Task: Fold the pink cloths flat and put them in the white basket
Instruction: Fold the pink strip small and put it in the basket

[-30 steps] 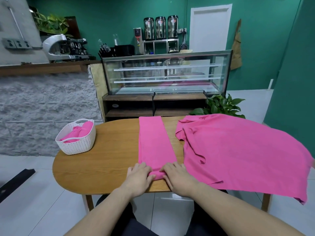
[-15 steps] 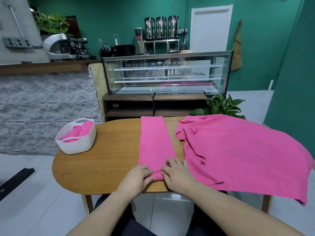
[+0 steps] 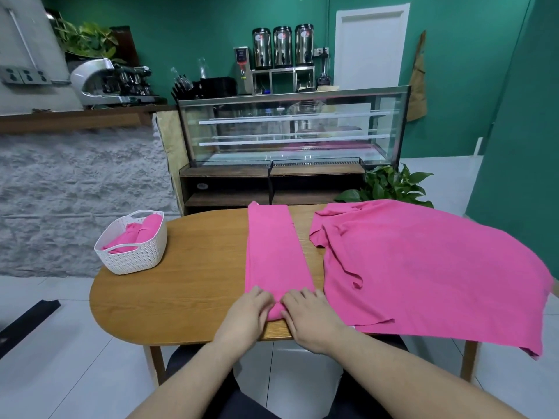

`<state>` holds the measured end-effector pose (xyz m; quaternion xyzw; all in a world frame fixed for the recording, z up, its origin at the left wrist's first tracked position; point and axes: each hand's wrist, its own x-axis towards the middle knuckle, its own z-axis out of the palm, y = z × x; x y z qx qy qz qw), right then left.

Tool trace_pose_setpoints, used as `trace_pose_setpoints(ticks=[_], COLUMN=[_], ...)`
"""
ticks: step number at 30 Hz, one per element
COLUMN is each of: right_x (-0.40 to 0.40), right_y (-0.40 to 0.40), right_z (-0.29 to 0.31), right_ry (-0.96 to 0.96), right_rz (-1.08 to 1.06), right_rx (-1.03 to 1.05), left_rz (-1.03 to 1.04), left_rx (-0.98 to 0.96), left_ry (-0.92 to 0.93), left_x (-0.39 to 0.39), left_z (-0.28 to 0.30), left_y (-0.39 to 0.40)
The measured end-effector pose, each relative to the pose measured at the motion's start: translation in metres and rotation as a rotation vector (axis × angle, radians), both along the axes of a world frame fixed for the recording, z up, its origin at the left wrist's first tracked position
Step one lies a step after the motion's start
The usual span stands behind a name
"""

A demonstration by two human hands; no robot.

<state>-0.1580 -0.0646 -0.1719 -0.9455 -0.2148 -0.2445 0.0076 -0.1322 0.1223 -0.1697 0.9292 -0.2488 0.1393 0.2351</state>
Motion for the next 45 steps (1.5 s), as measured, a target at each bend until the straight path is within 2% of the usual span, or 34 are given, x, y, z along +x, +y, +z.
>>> trace_pose_setpoints(ticks=[2,5,10,16,18,20,23,25,27,30,32,35,39,42,44,45], right_x=[0.0,0.004,0.002,0.0,-0.003,-0.003,-0.001,0.003,0.005,0.004,0.004,0.004,0.003,0.003,0.003,0.004], right_y=[0.0,-0.003,-0.002,0.001,0.004,0.004,0.001,-0.001,-0.001,0.005,0.007,0.007,0.006,0.005,0.004,0.003], right_z=[0.002,0.008,0.021,0.001,-0.004,-0.008,-0.004,0.002,0.005,0.012,0.018,0.023,0.01,0.0,-0.002,0.001], right_ry=[0.021,0.091,0.238,-0.052,-0.092,-0.103,-0.092,-0.059,0.029,0.132,0.176,0.212,-0.036,-0.102,-0.112,-0.103], right_rz=[-0.01,0.0,0.084,-0.01,-0.027,-0.039,0.008,0.042,0.014,0.001,-0.006,-0.007,-0.085,-0.093,-0.093,-0.093], right_rx=[-0.015,-0.065,0.009,-0.015,0.042,0.08,0.042,0.032,0.082,0.135,0.162,0.203,0.047,-0.007,0.024,0.049], left_rz=[0.032,0.003,-0.096,0.095,0.162,0.144,0.175,0.193,0.174,0.059,0.007,0.016,0.08,0.18,0.206,0.197], left_rx=[0.069,0.08,0.157,0.246,0.301,0.33,0.303,0.313,0.32,0.243,0.224,0.291,0.312,0.311,0.253,0.226], left_ry=[-0.215,-0.316,-0.33,-0.308,-0.246,-0.17,-0.031,-0.056,-0.159,-0.329,-0.36,-0.247,-0.049,0.073,0.073,0.016], left_x=[-0.011,-0.016,-0.003,-0.002,0.001,0.004,0.006,0.001,-0.006,-0.016,-0.018,-0.012,-0.004,0.001,0.002,0.002], left_z=[-0.008,-0.015,-0.013,-0.006,0.001,0.01,0.015,0.017,0.011,-0.006,-0.008,-0.001,0.014,0.017,0.016,0.016], left_y=[-0.003,-0.003,0.006,-0.009,-0.014,-0.02,-0.027,-0.028,-0.023,-0.013,-0.008,-0.009,-0.021,-0.029,-0.031,-0.03])
